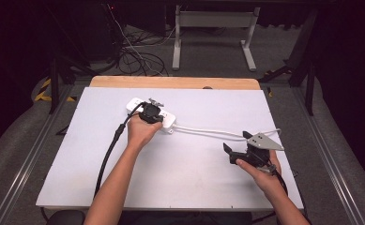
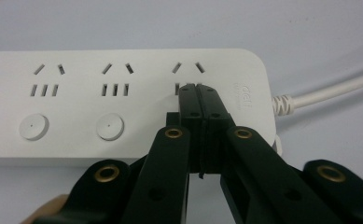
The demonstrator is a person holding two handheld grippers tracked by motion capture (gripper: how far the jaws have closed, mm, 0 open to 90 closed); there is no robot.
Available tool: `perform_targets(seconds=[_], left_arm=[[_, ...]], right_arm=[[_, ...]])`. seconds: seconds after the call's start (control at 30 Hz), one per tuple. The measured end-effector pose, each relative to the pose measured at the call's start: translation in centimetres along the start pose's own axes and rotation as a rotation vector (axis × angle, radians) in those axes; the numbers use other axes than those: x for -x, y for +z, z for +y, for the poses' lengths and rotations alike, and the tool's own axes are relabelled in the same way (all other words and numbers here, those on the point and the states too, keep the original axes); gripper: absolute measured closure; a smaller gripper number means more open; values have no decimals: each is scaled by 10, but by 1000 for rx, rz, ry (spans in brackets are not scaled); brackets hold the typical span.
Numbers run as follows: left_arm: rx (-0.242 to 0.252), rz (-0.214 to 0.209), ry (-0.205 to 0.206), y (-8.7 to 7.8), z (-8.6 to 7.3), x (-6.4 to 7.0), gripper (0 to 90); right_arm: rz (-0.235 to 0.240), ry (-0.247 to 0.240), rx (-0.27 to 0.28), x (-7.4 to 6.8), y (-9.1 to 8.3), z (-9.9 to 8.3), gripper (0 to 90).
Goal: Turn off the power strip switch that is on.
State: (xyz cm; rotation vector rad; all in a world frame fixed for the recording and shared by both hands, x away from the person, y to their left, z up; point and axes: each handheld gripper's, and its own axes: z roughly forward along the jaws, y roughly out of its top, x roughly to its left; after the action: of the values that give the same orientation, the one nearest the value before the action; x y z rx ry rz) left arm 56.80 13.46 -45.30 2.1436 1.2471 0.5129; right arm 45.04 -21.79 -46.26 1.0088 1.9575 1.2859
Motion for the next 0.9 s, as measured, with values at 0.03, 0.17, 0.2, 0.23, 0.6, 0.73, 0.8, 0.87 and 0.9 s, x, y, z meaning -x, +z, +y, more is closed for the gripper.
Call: perform_targets(seconds=[0.03,0.17,0.2,0.23,0.6,0.73,0.8,0.87,0.9], left_arm=[[1,2,2,0,0,0,900],[25,6,-4,-1,0,1,900],[24,4,-5,-1,0,1,900],[24,2,-7,-1,0,0,900],[28,4,-7,-1,-1,1,900],[32,1,-13,-1,-1,0,900],[38,-9,-26,-1,-2,-1,900],[52,-25,-45,-1,-4,-3,900],[58,-34,-63,-2,-5,-5,900]], right_arm=[[0,0,0,0,0,0,127],[-1,2,-1,0,0,0,127],[-1,2,-1,0,0,0,127],[-1,2,-2,0,0,0,127],[-2,1,-4,0,1,0,127],[-2,1,-4,0,1,0,127],[-1,-1,-6,0,1,0,128],[-2,1,-4,0,1,0,127],[-2,-1,-6,0,1,0,127]])
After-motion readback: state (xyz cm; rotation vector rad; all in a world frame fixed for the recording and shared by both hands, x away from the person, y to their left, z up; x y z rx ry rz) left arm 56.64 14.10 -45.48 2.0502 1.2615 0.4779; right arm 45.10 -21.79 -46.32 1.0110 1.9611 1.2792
